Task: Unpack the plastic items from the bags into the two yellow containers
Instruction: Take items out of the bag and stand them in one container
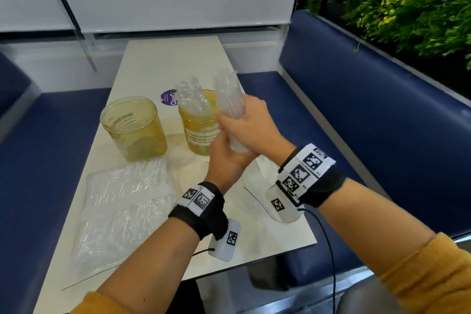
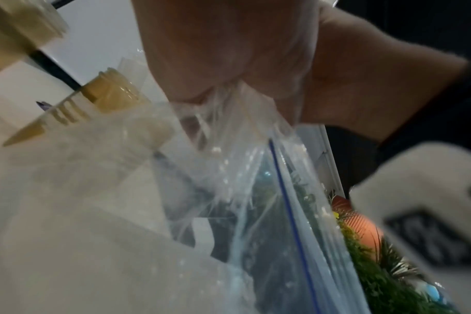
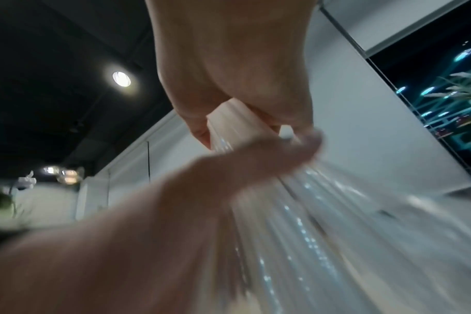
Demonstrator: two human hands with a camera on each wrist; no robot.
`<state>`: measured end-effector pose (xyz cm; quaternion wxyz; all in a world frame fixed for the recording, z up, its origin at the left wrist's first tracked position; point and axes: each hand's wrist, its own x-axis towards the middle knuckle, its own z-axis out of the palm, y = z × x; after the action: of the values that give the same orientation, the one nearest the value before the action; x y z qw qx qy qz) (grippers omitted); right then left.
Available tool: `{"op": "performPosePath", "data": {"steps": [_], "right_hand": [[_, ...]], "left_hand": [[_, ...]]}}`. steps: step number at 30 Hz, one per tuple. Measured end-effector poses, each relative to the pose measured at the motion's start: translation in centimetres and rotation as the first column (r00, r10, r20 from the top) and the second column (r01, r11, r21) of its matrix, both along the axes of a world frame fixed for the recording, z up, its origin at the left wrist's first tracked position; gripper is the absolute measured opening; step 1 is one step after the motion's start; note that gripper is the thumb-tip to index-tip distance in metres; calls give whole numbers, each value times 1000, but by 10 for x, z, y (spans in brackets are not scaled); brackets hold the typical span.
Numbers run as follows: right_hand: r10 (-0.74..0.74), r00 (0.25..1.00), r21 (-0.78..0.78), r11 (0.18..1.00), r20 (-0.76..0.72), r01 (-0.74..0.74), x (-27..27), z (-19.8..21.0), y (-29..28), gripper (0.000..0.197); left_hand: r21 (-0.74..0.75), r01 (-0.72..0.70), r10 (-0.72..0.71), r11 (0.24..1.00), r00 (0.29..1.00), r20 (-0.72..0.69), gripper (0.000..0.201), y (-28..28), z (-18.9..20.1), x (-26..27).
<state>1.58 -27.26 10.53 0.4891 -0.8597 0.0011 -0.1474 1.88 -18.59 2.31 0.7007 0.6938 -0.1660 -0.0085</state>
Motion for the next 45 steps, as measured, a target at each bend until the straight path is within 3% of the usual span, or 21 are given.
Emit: {"op": "performPosePath", "data": {"steps": [3, 6, 11, 15, 18, 23, 27, 31, 33, 36, 39, 41, 43, 45], "right_hand": [[73, 996, 119, 990, 43, -78, 6, 38, 1, 11], [137, 986, 272, 949, 90, -157, 20, 83, 0, 4], [193, 952, 332, 905, 238, -267, 73, 128, -1, 12], [154, 948, 323, 914, 280, -244, 132, 111, 7, 30], [122, 960, 324, 924, 252, -203, 169, 83, 13, 30], [76, 993, 354, 929, 93, -104, 206, 26, 18, 31], [34, 995, 263, 965, -95, -7, 207, -20, 13, 37], [26, 975, 233, 972, -221, 27, 206, -37, 8, 47], [22, 977, 245, 969, -212, 31, 206, -32, 9, 56], [-8, 998, 275, 961, -67, 26, 204, -21, 12, 70], [24, 989, 234, 971, 147, -59, 203, -13, 14, 89], [70, 955, 118, 987, 288, -108, 202, -6, 16, 87], [159, 907, -131, 985, 390, -116, 205, 0, 16, 70], [305, 906, -467, 873, 295, -143, 206, -3, 12, 51]], "left_hand": [[20, 39, -37, 999, 997, -71, 60, 7, -5, -6], [-69, 100, -109, 993, 983, -145, 69, 12, -13, -11], [-6, 138, -137, 990, 978, -157, 60, 23, -32, -20], [-13, 172, -172, 985, 974, -150, 50, 26, -38, -21], [-24, 218, -219, 976, 963, -155, 46, 27, -37, -16], [-8, 274, -272, 962, 949, -161, 46, 26, -33, -10], [-10, 283, -280, 959, 943, -180, 46, 25, -35, -10], [-7, 305, -300, 952, 933, -198, 46, 25, -39, -13], [-7, 305, -300, 952, 932, -206, 46, 24, -39, -13], [-11, 301, -297, 954, 936, -190, 46, 23, -37, -12], [-8, 308, -304, 951, 935, -185, 45, 24, -35, -11], [-16, 305, -303, 952, 934, -189, 44, 25, -36, -12], [-27, 298, -298, 954, 934, -197, 44, 27, -36, -13], [-28, 295, -295, 955, 935, -197, 44, 28, -36, -14]]}}
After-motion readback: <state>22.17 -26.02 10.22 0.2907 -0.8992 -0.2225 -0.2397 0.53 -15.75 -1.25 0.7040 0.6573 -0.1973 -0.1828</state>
